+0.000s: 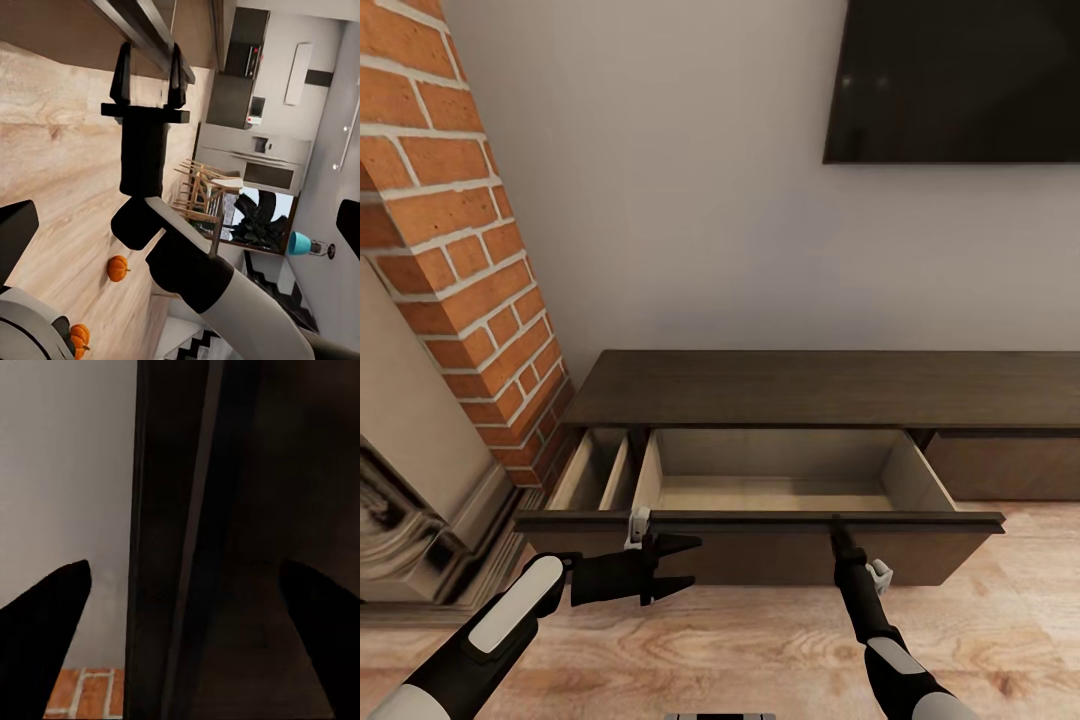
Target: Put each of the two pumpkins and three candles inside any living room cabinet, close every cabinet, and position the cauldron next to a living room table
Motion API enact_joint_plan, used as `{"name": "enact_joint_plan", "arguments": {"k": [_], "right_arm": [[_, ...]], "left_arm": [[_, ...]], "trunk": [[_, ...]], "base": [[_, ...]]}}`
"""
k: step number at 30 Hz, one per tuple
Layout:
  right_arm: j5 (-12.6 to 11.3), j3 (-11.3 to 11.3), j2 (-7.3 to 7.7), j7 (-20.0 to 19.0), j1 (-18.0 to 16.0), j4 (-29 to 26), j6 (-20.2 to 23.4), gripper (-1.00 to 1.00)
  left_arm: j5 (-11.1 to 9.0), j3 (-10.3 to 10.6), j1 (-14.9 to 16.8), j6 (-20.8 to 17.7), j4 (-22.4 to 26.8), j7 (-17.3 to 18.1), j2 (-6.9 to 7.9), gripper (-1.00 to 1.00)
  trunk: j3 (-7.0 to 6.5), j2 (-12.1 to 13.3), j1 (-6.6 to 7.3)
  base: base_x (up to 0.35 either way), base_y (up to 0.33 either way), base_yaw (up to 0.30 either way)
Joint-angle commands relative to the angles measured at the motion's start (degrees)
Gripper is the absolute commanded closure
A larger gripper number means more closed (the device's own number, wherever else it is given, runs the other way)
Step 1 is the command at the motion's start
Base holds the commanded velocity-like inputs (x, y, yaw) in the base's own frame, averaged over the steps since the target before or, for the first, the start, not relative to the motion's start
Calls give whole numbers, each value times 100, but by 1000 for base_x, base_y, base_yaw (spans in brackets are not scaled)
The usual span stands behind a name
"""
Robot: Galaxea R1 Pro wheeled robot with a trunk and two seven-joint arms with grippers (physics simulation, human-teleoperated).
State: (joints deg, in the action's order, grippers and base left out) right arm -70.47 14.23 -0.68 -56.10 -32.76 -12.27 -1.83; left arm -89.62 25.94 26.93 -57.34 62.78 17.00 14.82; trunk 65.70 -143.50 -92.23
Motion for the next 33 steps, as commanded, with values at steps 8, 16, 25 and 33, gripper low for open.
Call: {"name": "enact_joint_plan", "arguments": {"k": [8,16,25,33], "right_arm": [[-28,-12,4,-15,-5,5,-19,-100],[-28,-14,6,-15,-6,5,-19,-100],[-5,-20,7,-7,-3,5,-20,-100],[37,-101,-31,985,-6,-1,-8,-100]], "left_arm": [[41,9,5,3,-3,58,4,-100],[41,14,5,3,-3,58,3,-100],[41,10,5,3,-3,58,6,-100],[48,11,5,15,-24,51,-4,-100]], "trunk": [[5,-2,1],[5,-2,1],[5,-2,1],[5,-2,1]], "base": [[-33,0,0],[-239,0,0],[-291,0,0],[-202,0,0]]}}
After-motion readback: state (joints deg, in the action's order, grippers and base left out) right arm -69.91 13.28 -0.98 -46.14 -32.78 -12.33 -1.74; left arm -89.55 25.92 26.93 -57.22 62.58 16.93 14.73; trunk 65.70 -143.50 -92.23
